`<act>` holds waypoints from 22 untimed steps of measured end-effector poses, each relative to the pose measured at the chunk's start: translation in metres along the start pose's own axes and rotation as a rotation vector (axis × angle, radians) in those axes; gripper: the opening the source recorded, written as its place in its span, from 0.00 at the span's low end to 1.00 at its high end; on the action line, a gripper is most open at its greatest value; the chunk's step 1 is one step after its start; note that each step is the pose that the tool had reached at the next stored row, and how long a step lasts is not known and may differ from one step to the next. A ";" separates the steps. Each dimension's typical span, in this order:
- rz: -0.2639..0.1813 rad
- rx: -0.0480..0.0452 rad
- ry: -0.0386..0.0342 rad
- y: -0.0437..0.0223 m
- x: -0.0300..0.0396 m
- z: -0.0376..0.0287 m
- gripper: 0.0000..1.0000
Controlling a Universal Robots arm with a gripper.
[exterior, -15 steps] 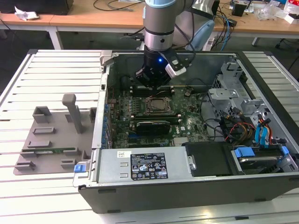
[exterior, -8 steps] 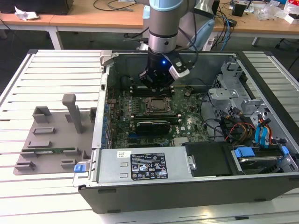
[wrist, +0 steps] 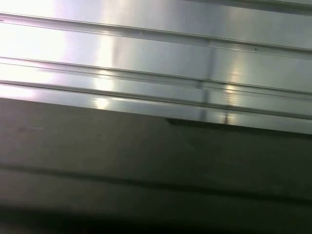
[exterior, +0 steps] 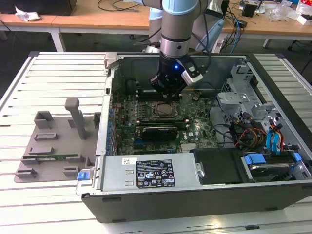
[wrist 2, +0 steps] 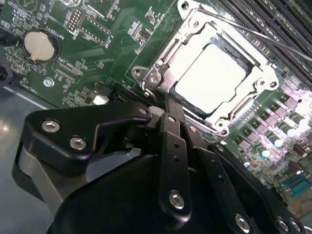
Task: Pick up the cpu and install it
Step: 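Install the first cpu locking lever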
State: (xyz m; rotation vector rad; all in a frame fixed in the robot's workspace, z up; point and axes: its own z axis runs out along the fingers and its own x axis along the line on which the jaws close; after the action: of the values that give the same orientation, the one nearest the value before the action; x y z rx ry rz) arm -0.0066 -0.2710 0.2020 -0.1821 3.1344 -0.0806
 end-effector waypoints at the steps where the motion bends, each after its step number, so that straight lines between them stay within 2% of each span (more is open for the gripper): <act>1: 0.000 0.0006 0.0000 0.0002 -0.0004 0.0003 0.11; 9: 0.000 0.0001 -0.0005 0.0032 -0.0009 0.0009 0.11; 10: 0.000 0.0011 -0.0020 0.0033 -0.0011 -0.0008 0.11; 11: 0.000 0.0060 -0.0008 0.0030 -0.0010 -0.0038 0.11; 14: 0.000 0.0080 -0.0009 0.0014 -0.0007 -0.0047 0.11; 20: 0.000 0.0080 -0.0008 -0.0142 0.0011 -0.0039 0.11; 22: 0.000 0.0080 -0.0008 -0.0214 0.0020 -0.0035 0.11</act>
State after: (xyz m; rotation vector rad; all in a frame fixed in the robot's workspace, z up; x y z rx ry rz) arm -0.0061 -0.2923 0.2066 -0.1816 3.1328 -0.0931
